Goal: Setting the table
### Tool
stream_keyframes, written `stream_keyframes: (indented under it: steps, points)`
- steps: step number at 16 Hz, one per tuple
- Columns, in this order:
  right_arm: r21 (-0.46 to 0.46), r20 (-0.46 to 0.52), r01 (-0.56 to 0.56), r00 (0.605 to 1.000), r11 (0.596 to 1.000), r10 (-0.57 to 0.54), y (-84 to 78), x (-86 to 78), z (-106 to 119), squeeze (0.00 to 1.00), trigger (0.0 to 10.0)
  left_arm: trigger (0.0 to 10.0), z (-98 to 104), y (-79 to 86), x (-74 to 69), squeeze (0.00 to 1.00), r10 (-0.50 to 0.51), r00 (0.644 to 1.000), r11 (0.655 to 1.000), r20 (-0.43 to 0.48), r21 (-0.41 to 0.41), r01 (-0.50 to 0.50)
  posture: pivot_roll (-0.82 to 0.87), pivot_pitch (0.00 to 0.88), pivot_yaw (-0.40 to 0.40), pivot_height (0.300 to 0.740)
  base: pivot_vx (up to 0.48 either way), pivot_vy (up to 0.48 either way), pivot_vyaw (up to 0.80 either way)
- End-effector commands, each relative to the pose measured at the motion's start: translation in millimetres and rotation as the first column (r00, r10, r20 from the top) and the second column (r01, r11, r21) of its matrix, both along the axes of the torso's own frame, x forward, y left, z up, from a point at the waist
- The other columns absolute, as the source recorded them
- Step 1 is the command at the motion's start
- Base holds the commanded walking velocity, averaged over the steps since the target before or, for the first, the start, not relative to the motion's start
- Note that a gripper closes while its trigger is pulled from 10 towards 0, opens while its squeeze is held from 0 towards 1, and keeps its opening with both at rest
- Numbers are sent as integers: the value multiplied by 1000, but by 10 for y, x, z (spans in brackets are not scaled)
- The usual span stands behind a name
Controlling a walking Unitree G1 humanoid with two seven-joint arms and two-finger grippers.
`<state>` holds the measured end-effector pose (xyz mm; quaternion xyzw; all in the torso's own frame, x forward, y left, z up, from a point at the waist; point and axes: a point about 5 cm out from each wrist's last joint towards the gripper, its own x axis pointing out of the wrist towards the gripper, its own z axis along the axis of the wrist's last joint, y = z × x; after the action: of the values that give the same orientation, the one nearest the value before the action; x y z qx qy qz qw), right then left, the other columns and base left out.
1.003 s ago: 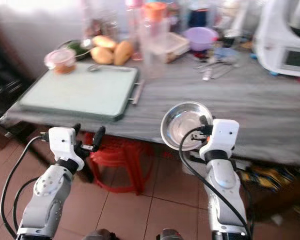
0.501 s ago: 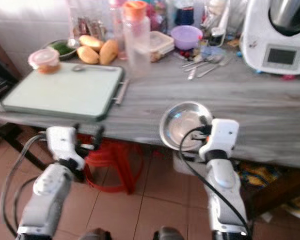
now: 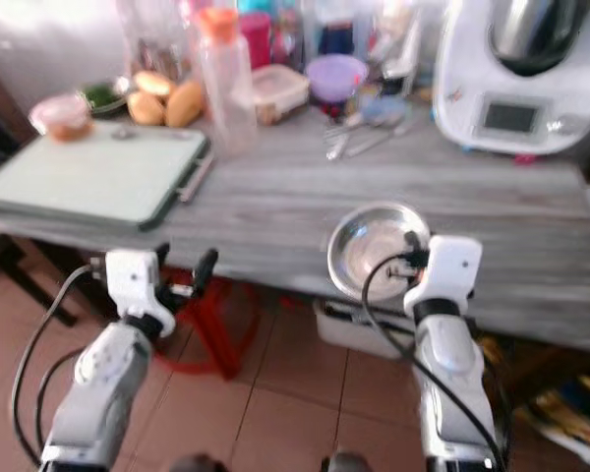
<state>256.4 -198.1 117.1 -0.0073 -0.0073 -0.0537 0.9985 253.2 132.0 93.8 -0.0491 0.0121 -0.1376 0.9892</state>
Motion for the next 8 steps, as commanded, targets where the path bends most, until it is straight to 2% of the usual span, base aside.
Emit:
stream_keyframes:
  steps: [1, 2, 8]
  points:
    - [11, 18, -18, 1000, 1000, 18, 69, 25, 34, 0, 10000, 10000, 43, 68, 3, 0, 9, 1000, 1000, 24, 8, -9, -67, 0, 40, 740, 0, 0, 0]
    - [11, 19, -18, 1000, 1000, 18, 69, 24, 33, 0, 10000, 10000, 44, 68, 2, 0, 8, 1000, 1000, 24, 8, -9, -66, 0, 39, 740, 0, 0, 0]
    - [12, 15, -13, 1000, 1000, 13, 60, 27, 25, 0, 10000, 10000, 42, 58, 4, 0, -6, 1000, 1000, 29, 9, 5, -69, 0, 40, 740, 277, 0, 0]
